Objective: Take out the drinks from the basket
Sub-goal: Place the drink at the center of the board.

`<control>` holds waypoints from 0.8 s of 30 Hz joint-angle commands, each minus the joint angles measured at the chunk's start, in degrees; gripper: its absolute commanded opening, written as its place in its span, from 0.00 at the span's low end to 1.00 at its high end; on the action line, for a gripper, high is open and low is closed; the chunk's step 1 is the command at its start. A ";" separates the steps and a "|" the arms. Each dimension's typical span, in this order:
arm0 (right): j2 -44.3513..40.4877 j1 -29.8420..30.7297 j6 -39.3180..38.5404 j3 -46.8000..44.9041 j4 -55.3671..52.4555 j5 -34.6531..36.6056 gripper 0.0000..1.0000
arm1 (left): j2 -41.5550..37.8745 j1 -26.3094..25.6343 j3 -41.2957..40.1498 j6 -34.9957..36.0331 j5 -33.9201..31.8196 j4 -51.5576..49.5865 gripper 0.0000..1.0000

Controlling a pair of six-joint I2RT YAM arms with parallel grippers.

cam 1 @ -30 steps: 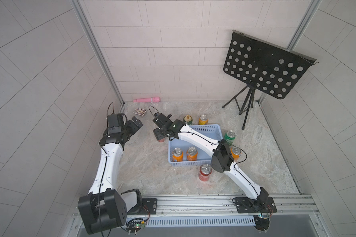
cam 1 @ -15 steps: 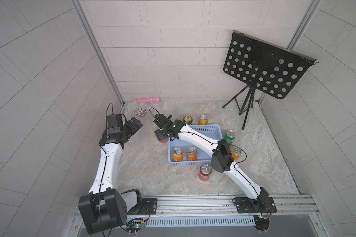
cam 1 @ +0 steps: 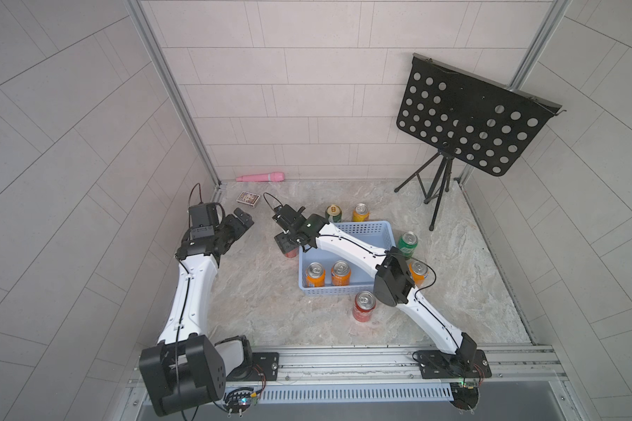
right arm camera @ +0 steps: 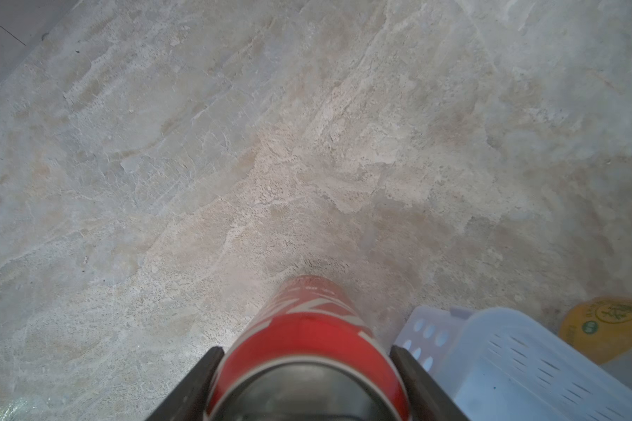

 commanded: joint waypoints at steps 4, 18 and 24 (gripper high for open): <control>-1.73 0.22 -0.65 0.30 1.10 -0.39 0.77 | 0.30 0.34 -0.68 0.37 0.87 0.60 1.00; -8.12 -0.39 -0.73 -0.30 2.33 -0.54 0.92 | 0.09 0.41 -1.36 0.39 3.39 2.81 1.00; -14.00 -0.48 -0.61 -2.83 5.32 -3.01 0.93 | -0.16 0.41 -1.62 0.28 3.35 3.26 1.00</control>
